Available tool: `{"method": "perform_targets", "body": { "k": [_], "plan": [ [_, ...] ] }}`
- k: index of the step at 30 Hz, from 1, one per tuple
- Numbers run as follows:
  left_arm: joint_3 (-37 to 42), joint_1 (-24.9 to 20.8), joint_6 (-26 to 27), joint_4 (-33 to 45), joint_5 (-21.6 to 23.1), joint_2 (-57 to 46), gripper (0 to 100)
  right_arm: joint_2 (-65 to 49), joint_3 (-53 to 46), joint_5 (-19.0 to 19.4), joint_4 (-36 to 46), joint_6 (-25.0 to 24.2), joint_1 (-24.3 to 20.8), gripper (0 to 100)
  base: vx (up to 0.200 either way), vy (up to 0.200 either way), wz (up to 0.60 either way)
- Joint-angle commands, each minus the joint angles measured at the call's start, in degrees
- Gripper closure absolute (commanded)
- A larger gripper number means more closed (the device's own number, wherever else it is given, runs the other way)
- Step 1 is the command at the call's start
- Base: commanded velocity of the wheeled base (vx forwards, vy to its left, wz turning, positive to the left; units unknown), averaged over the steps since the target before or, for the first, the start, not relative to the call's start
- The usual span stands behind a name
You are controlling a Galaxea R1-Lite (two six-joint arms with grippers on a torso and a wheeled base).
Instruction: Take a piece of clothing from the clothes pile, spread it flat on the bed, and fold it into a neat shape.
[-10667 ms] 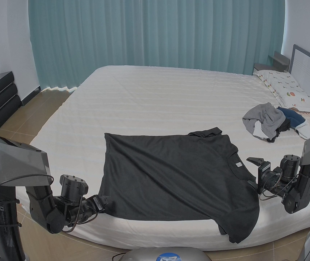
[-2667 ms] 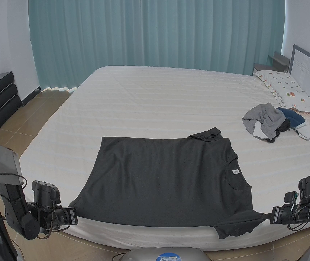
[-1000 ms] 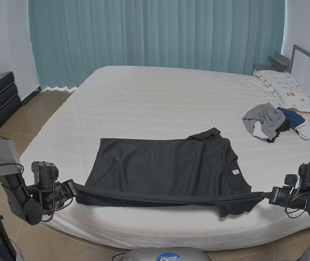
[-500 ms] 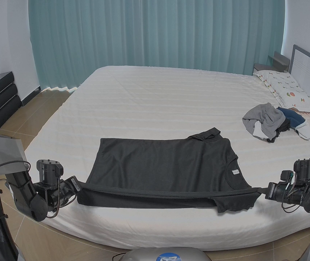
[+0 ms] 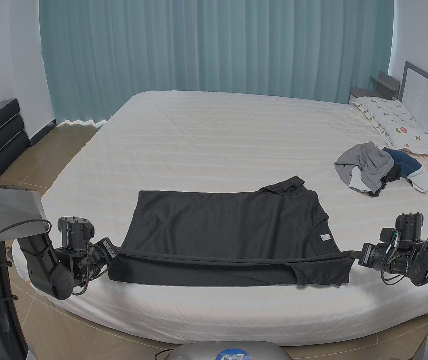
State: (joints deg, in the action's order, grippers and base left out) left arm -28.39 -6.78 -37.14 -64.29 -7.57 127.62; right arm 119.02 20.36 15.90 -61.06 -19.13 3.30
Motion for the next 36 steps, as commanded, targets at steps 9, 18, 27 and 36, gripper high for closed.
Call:
{"method": "perform_targets", "body": {
  "k": [9,18,27,36],
  "plan": [
    [-1.8,0.1,-0.6,0.0,-0.4,2.1,100,-0.1,2.8,0.0,-0.5,-0.1,-0.1,100,0.000,0.000,0.00],
    [-1.3,0.1,-0.6,0.0,-0.4,1.4,100,-5.6,0.5,0.1,0.6,0.0,-0.3,100,0.000,0.000,0.00],
    [-1.9,0.0,-0.7,0.0,-0.3,1.9,100,-2.4,1.9,0.1,1.0,0.0,-0.2,100,0.000,0.000,0.00],
    [-4.0,0.1,-2.0,0.0,-0.3,2.8,100,1.2,5.7,0.2,1.5,-0.1,-0.3,100,0.000,0.000,0.00]
  ]
}}
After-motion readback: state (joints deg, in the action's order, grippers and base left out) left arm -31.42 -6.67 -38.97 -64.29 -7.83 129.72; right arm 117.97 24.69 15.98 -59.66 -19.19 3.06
